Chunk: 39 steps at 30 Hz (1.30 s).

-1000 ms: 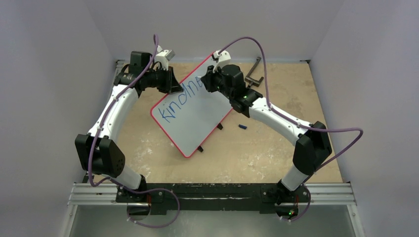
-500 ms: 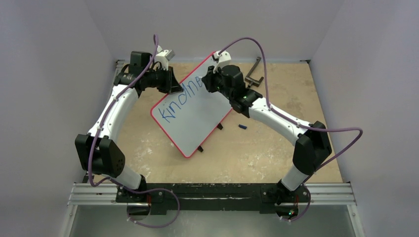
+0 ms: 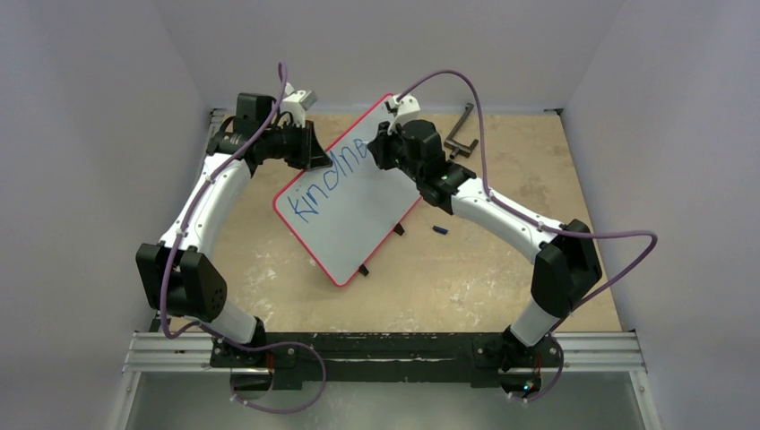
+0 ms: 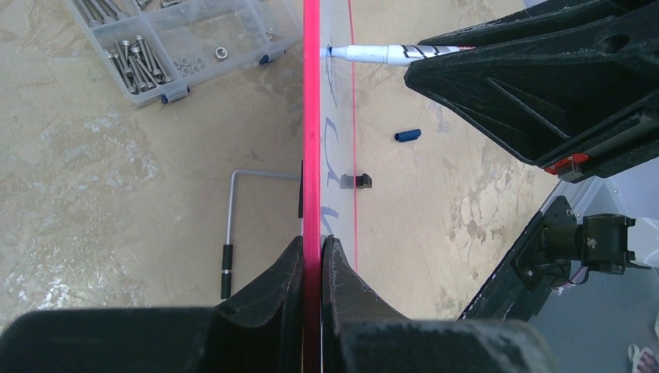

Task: Write a sentence on the whiteboard

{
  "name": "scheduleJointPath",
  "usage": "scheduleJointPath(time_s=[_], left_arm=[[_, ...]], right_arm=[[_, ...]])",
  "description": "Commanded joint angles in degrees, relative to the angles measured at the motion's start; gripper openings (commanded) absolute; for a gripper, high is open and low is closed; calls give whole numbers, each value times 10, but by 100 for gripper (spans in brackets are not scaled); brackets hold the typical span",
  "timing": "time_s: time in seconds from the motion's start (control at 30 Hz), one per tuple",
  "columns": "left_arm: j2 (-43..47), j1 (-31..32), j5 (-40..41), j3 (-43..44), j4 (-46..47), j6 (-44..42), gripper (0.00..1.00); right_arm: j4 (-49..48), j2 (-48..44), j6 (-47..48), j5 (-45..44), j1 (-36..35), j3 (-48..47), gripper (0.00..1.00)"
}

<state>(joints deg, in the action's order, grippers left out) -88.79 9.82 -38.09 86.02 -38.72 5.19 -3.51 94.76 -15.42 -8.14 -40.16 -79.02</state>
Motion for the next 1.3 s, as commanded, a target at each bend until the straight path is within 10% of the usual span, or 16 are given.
scheduleJointPath(time_s=[0.0,1.27], left_arm=[[8,16,-3,-3,-33,-37,0],[9,16,-1,-4,-32,-36,0]], right_arm=[[-7,-12,-5,6,0,11,0],[-28,-51,12,24,62,9,0]])
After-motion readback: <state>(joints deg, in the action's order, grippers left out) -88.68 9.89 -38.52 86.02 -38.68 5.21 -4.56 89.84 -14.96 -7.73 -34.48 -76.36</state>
